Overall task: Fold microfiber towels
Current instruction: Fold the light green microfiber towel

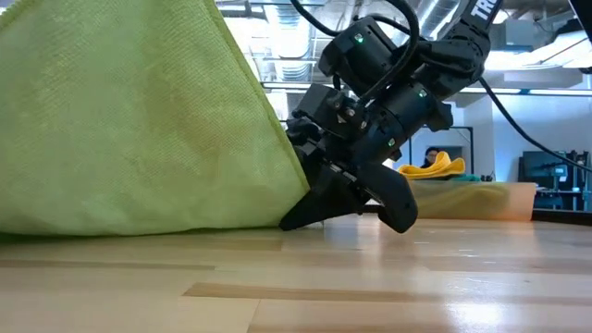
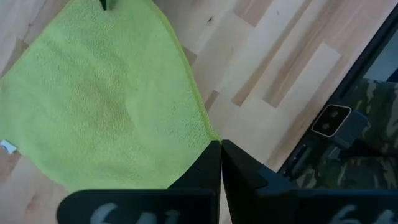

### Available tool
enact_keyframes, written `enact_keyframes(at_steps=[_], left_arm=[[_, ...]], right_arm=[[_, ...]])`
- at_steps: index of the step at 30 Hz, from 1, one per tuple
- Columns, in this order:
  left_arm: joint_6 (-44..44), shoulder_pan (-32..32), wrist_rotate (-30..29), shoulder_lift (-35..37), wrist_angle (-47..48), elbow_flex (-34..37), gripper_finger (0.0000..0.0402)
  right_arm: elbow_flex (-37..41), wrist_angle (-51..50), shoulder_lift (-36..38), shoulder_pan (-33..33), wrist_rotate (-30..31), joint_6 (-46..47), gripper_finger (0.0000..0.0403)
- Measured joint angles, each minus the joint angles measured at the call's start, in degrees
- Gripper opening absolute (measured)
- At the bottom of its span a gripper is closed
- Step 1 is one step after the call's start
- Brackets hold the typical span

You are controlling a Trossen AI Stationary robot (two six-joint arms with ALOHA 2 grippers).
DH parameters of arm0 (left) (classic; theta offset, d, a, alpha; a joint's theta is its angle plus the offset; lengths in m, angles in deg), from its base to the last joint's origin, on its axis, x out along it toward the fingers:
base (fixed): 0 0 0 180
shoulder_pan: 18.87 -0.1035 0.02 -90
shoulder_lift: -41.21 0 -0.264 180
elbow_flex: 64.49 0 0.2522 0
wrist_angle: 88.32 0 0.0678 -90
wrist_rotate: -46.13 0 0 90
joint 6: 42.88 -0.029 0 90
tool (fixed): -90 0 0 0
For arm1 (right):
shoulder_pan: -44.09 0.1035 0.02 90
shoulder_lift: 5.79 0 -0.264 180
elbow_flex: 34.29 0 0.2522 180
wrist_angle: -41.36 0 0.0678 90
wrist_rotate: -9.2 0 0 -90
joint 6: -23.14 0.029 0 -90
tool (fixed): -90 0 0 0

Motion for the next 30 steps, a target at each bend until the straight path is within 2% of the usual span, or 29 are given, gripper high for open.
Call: enact_keyframes(at_steps=[8, 13, 17, 23, 27, 30], left_arm=[[2.9, 0.9, 0.1, 0.0, 0.0, 0.0, 0.0], [3.8, 1.2, -0.1, 0.0, -0.1, 0.6, 0.0], [4.1, 1.2, -0.4, 0.0, -0.2, 2.0, 0.0], [4.0, 0.1, -1.1, 0.0, -0.1, 6.4, 0.0], [4.6, -0.1, -1.1, 0.0, -3.5, 8.8, 0.0], [8.3, -0.1, 1.3, -0.1, -5.0, 9.5, 0.0]], right_arm=[[-0.1, -5.6, 1.4, 0.1, 0.3, -0.2, 0.0012], [0.3, -13.6, 5.4, 0.0, 1.0, 1.3, 0.002], [0.1, -18.0, 10.0, 0.0, 3.3, 1.3, 0.0008], [0.3, -25.7, 14.3, 0.1, 3.6, 1.9, 0.0014], [0.2, -30.1, 16.1, 0.5, 3.6, 1.9, 0.001], [0.2, -30.7, 17.2, 0.8, 3.6, 0.7, 0.0005]])
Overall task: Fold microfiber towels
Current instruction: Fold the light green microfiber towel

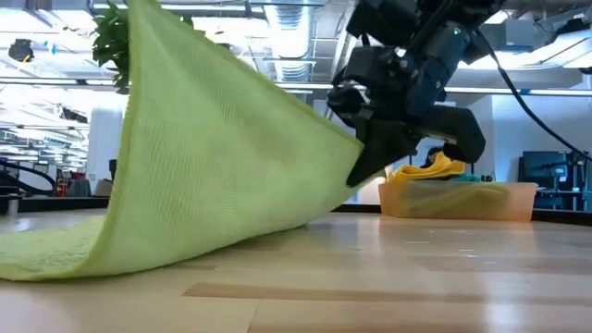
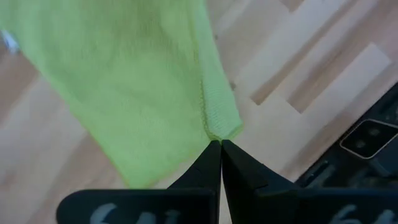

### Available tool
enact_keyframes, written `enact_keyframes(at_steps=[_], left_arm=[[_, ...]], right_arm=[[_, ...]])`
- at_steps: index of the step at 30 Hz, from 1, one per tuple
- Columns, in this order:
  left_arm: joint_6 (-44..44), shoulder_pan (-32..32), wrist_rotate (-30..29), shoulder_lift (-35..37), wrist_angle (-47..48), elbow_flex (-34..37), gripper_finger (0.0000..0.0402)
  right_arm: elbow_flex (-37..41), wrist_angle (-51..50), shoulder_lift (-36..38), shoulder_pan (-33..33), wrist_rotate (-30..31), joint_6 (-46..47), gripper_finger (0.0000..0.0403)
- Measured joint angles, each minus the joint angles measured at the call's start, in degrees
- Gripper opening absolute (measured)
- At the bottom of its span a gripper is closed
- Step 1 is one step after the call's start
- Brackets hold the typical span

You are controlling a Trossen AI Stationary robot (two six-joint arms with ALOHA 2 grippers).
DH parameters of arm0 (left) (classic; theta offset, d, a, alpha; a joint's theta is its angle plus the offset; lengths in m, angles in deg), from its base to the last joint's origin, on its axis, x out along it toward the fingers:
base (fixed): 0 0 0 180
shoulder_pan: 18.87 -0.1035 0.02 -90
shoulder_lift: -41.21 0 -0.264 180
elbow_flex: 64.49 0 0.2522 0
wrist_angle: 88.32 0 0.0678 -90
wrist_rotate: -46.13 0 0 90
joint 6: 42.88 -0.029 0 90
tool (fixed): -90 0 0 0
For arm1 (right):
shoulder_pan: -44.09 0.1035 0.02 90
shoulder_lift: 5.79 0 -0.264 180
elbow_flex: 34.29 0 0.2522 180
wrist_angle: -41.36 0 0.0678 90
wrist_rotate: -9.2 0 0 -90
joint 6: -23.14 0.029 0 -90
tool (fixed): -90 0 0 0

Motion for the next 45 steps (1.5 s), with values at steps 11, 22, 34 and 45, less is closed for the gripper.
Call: enact_keyframes(at_steps=[11, 22, 34, 45], left_arm=[[16.4, 2.0, 3.8, -0.3, -2.0, 4.7, 0.0], [26.6, 1.7, 6.4, -0.3, -2.1, 9.0, 0.0], [33.9, 1.7, 4.6, -0.3, -2.5, 9.0, 0.0], [36.7, 1.7, 1.8, -0.2, 3.5, 9.0, 0.0]], right_arm=[[-0.2, 9.3, -0.8, -1.0, -0.2, -10.6, 0.0011], [-0.1, 18.9, -1.3, -4.2, -5.3, -13.7, 0.001], [-0.1, 23.8, -2.7, -5.1, -8.4, -16.5, 0.0008], [-3.2, 27.2, -10.4, -6.6, -11.0, -15.6, 0.0008]])
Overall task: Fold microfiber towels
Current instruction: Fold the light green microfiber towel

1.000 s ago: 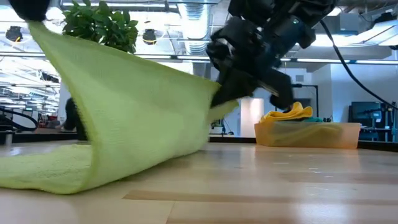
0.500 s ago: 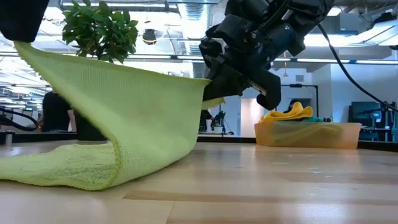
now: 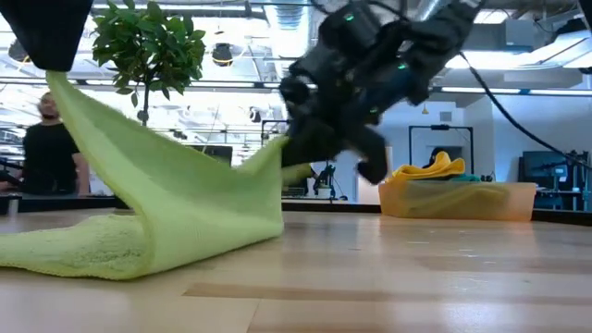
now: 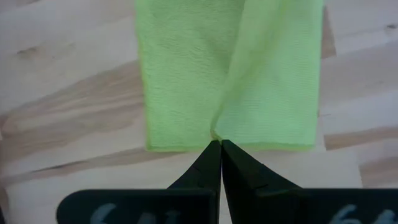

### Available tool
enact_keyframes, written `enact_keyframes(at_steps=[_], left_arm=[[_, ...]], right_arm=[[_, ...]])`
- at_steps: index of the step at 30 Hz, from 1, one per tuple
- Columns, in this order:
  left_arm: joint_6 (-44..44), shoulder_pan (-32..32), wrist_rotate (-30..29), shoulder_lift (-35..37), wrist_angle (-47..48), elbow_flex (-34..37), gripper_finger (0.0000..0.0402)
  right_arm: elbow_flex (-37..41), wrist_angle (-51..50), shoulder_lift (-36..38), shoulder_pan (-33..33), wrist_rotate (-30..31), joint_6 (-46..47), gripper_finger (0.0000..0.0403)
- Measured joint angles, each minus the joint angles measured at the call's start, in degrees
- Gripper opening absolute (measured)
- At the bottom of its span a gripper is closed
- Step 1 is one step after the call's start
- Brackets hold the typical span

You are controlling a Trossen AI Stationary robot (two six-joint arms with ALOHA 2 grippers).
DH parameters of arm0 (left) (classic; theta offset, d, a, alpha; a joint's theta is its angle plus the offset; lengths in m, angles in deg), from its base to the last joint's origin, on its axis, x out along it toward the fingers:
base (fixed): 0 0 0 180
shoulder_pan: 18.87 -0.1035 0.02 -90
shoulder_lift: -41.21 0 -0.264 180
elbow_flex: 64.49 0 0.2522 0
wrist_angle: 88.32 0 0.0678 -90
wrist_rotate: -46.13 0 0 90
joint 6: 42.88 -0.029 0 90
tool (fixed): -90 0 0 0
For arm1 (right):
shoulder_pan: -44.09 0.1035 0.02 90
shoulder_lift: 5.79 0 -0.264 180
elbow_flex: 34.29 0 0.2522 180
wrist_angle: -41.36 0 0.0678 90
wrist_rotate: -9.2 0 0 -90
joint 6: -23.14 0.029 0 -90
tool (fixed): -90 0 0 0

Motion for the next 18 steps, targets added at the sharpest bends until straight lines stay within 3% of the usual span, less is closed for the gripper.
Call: enact_keyframes(at_steps=[7, 18], left_arm=[[2.2, 0.2, 1.8, 0.0, 0.5, 0.0, 0.0], [7.6, 1.4, 3.0, 0.1, -0.8, 2.1, 0.0]], right_arm=[[-7.0, 1.1, -6.3, -0.2, 0.1, -0.1, 0.0008], [-10.7, 1.3, -6.2, -0.7, 0.2, -0.3, 0.0008]])
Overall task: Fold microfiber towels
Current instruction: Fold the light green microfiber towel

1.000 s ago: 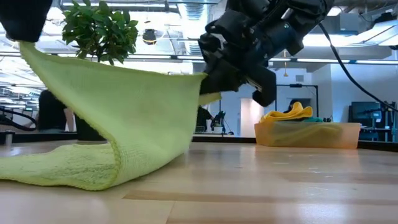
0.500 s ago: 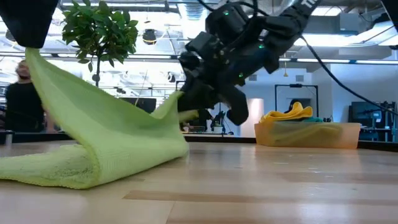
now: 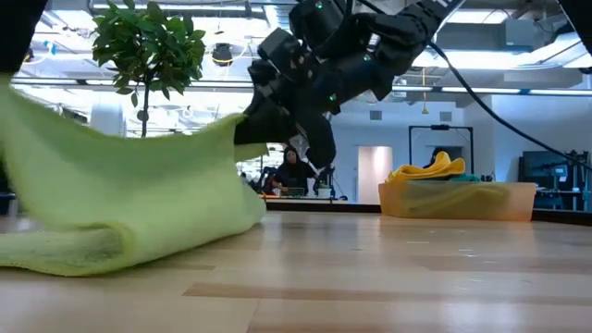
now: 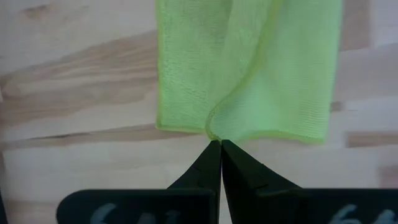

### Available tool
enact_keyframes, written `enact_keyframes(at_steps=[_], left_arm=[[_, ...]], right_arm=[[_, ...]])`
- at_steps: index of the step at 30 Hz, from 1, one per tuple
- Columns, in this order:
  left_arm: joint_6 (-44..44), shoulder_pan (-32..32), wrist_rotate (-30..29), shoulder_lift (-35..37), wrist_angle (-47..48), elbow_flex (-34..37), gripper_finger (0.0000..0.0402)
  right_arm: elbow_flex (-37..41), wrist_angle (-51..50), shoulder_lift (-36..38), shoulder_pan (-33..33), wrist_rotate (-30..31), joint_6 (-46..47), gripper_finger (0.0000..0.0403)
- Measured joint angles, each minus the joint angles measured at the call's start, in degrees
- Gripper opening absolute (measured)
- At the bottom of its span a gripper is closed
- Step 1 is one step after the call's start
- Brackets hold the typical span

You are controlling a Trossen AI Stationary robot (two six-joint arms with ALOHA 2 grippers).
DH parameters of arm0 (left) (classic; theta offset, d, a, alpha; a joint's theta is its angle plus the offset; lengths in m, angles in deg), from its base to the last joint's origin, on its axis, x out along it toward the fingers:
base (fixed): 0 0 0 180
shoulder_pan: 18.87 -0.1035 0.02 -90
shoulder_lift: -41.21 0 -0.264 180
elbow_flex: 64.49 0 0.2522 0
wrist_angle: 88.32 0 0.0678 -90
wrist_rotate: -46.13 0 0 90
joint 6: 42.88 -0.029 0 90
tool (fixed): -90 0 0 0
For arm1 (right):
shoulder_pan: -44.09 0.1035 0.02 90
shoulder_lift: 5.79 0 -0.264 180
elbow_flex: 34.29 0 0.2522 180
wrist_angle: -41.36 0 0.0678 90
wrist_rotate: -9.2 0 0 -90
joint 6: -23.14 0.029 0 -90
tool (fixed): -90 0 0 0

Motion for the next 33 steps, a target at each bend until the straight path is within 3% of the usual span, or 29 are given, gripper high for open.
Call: enact_keyframes(at_steps=[6, 18, 26, 33], left_arm=[[-2.3, 0.2, 3.5, -0.1, -3.9, 6.2, 0.0], [-2.5, 0.2, 2.4, -0.1, -4.3, 6.5, 0.0], [1.4, 0.1, 2.4, -0.1, -3.4, 6.5, 0.0011], [3.5, 0.1, 2.4, -0.1, -3.3, 6.5, 0.0066]], right_arm=[[0.1, -0.2, 0.0, -0.9, 0.0, 0.0, 0.0008], [0.1, -0.3, 0.0, -1.4, 0.0, 0.5, 0.0015], [0.1, -0.3, 0.0, -1.1, 0.0, 0.5, 0.0081], [0.2, 0.6, 0.0, -1.1, 0.0, 0.5, 0.0166]])
